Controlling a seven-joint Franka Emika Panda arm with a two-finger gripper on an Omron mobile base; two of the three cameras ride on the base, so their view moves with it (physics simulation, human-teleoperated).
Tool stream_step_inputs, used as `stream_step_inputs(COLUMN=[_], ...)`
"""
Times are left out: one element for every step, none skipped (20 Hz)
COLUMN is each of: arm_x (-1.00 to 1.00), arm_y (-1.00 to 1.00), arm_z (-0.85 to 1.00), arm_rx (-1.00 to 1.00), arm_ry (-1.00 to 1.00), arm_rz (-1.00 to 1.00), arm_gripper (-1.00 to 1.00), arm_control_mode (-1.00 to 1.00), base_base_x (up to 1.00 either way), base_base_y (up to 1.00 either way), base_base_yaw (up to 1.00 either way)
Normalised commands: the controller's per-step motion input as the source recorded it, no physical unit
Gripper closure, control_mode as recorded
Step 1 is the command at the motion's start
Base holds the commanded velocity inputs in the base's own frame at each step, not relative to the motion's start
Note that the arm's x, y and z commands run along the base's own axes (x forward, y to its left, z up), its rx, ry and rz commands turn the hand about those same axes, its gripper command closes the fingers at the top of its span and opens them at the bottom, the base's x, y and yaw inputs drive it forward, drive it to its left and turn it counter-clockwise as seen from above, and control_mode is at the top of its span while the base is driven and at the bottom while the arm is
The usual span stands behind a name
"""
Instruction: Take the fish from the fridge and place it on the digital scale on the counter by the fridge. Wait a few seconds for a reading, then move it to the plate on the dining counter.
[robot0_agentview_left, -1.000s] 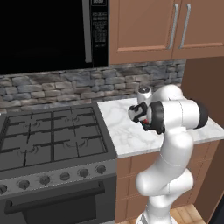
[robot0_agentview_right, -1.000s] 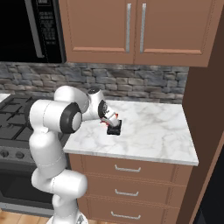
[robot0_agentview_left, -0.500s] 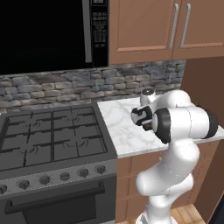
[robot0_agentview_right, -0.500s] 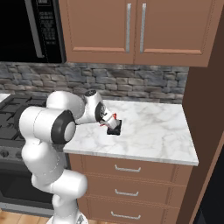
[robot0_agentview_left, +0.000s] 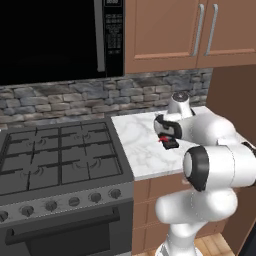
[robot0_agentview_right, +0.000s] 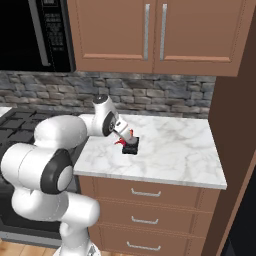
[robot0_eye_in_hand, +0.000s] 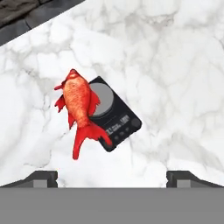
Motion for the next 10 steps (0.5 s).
stream_step_inputs(arm_x=[-0.41,-0.50,-0.51,-0.53,-0.53,-0.53,-0.54,-0.47,-0.45,-0.38], arm_y=[0.00,0.00,0.00,0.00,0.00,0.00,0.00,0.00,0.00,0.00], arm_z=[0.64,0.59,0.56,0.49,0.41,0.38,0.30,0.27,0.26,0.22], arm_rx=[0.06,0.05,0.05,0.04,0.03,0.02,0.00,0.00,0.00,0.00], arm_ry=[0.00,0.00,0.00,0.00,0.00,0.00,0.00,0.00,0.00,0.00], arm_rz=[0.01,0.02,0.02,0.03,0.03,0.04,0.05,0.05,0.07,0.08], arm_gripper=[-1.00,-1.00,-1.00,-1.00,-1.00,-1.00,-1.00,-1.00,-1.00,-1.00], arm_control_mode=[-1.00,-1.00,-1.00,-1.00,-1.00,-1.00,-1.00,-1.00,-1.00,-1.00], base_base_x=[0.00,0.00,0.00,0.00,0.00,0.00,0.00,0.00,0.00,0.00], base_base_y=[0.00,0.00,0.00,0.00,0.00,0.00,0.00,0.00,0.00,0.00], base_base_yaw=[0.00,0.00,0.00,0.00,0.00,0.00,0.00,0.00,0.00,0.00])
